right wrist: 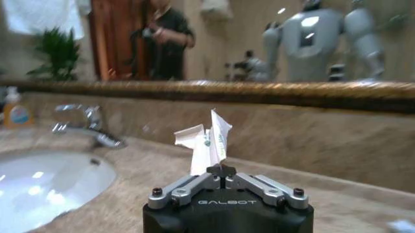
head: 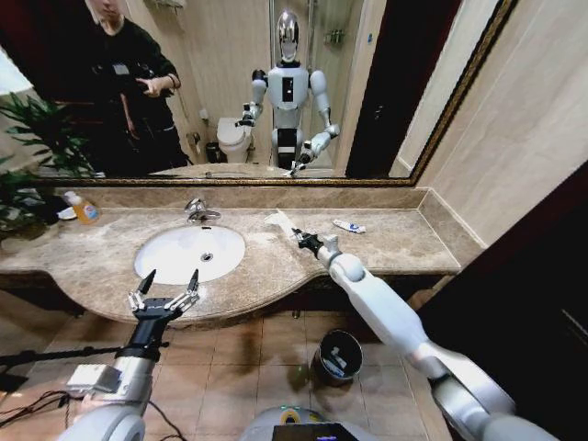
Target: Pick up the trash from the sink and place it in the trash bin.
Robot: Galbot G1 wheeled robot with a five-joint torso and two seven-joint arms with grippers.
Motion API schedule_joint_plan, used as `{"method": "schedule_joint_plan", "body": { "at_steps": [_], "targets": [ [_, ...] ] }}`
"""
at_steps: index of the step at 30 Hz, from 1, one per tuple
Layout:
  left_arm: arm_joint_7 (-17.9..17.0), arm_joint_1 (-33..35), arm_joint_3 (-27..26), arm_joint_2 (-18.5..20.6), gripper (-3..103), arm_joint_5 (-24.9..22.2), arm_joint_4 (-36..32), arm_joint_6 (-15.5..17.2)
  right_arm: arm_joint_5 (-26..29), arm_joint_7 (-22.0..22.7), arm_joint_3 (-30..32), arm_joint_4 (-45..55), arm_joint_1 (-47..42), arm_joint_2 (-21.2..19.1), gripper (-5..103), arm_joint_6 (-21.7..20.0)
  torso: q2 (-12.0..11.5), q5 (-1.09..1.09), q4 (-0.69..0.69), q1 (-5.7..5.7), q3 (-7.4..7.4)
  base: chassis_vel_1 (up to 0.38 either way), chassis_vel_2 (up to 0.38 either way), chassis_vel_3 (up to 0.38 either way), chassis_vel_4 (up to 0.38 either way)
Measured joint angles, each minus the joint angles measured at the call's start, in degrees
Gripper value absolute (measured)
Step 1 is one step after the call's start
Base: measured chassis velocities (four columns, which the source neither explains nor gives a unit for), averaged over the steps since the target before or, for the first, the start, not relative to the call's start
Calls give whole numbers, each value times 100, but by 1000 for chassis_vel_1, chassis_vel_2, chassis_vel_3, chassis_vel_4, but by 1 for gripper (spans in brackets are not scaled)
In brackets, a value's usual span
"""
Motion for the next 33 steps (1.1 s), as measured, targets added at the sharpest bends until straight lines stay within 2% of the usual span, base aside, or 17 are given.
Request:
{"method": "schedule_joint_plan", "body": {
  "at_steps": [3, 9, 14, 20, 21, 24, 29, 32, 33],
  "targets": [
    [0, 0, 0, 1, 100, 0, 0, 0, -1, 74, 250, 296, -361, -120, 0, 161, 0, 0, 0, 0, 0, 0, 0, 0, 0],
    [4, 0, 1, 1, 100, 0, 0, 0, -88, 139, 1137, 1160, -1765, -469, 0, 671, 0, 1, -2, -1, 0, 0, 0, 0, 0],
    [0, 0, 0, 1, 100, 0, 0, 0, -106, 282, 1445, 1549, -2453, -574, 0, 1014, 0, 1, -1, -1, 0, 0, 0, 0, 0],
    [0, 0, 0, 1, 100, 0, 0, 0, -184, 248, 2090, 1983, -3399, -469, 0, 1261, 0, 1, 0, 0, 0, 0, 0, 0, 0],
    [0, 0, 0, 1, 100, 0, 0, 0, -196, 134, 2405, 2171, -3852, -415, 0, 1332, 0, 1, -2, -1, 0, 0, 0, 0, 0],
    [0, 0, 0, 1, 100, 0, 0, 0, -257, -116, 2828, 2389, -4524, -316, 0, 1526, 0, -1, -1, -1, 0, 0, 0, 0, 0],
    [0, 0, 0, 1, 100, 0, 0, 0, -370, -362, 3056, 2436, -5110, -193, 0, 1807, 0, -1, -1, -1, 0, 0, 0, 0, 0],
    [0, 0, 0, 1, 100, 0, 0, 0, -663, -575, 3159, 2277, -5643, -21, 0, 2163, 0, 0, -1, 0, 0, 0, 0, 0, 0],
    [0, 0, 0, 1, 100, 0, 0, 0, -663, -575, 3159, 2277, -5643, -21, 0, 2163, 0, 0, -1, 0, 0, 0, 0, 0, 0]
  ]
}}
